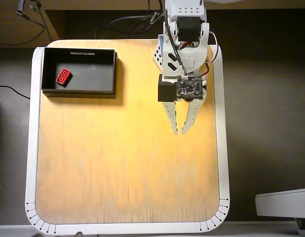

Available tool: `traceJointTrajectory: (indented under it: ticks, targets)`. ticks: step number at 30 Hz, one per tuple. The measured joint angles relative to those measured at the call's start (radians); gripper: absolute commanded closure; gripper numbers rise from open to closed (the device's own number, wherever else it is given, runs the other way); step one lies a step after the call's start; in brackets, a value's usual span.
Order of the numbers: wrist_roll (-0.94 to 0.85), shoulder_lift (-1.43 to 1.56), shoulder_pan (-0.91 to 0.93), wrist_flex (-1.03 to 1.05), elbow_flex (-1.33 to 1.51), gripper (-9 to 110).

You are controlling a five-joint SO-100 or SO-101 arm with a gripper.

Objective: Grasp a lego block and put it in the bin.

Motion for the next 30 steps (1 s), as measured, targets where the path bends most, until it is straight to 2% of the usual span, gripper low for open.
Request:
traceJointTrajectory:
  ticks: [8,19,30]
  targets:
    - [0.049,0.164,-0.031,-0.133,0.262,101]
    - [0.100,0.526,-0.067,-0.146,0.653,101]
    - [0.117,0.532,-0.051,-0.147,0.850,101]
